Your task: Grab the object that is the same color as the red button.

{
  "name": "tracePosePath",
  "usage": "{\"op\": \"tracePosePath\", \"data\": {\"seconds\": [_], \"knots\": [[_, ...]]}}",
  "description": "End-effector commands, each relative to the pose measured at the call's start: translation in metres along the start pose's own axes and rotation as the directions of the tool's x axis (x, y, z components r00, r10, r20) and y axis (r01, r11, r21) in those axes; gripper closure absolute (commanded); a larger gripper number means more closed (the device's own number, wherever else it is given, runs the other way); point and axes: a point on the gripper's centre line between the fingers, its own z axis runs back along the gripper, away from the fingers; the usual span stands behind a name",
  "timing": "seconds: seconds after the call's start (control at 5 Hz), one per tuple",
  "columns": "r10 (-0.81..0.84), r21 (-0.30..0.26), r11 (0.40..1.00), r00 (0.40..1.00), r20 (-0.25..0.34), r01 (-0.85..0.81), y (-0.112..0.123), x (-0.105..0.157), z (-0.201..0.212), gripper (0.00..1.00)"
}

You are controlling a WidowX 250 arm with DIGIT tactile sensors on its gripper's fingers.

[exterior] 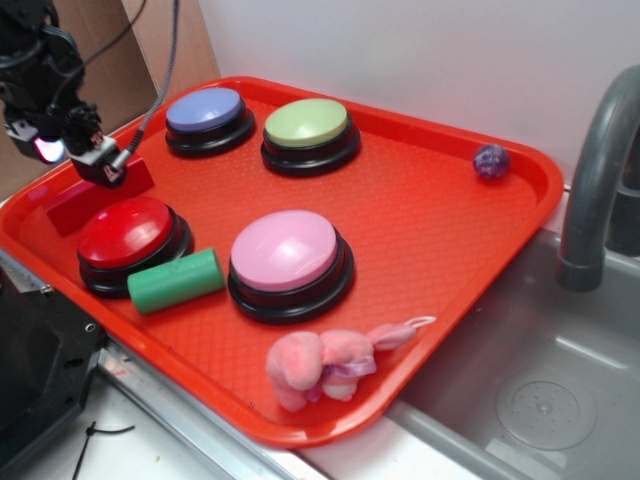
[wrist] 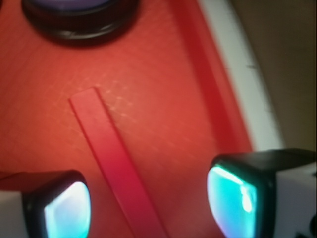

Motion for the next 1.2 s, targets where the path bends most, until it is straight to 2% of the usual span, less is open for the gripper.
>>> {"op": "tracePosePath", "data": {"seconds": [0.0, 0.2, 0.4, 0.6, 0.8, 1.0], "knots": [[0.006, -0.033, 0.999, 1.000, -0.006, -0.006, 0.004, 0.005, -0.027, 0.00], [0.003, -0.037, 0.999, 0.999, -0.043, -0.004, 0.004, 0.002, -0.030, 1.00], [0.006, -0.038, 0.999, 1.000, -0.021, -0.007, 0.008, -0.003, -0.022, 1.00], [0.035, 0.030, 0.999, 0.999, -0.037, -0.034, 0.007, 0.000, 0.009, 1.00], [0.042, 0.062, 0.997, 0.999, -0.004, -0.041, -0.004, 0.007, 0.049, 1.00], [0.019, -0.011, 1.000, 0.999, 0.026, -0.018, -0.027, 0.027, 0.080, 1.00]]}}
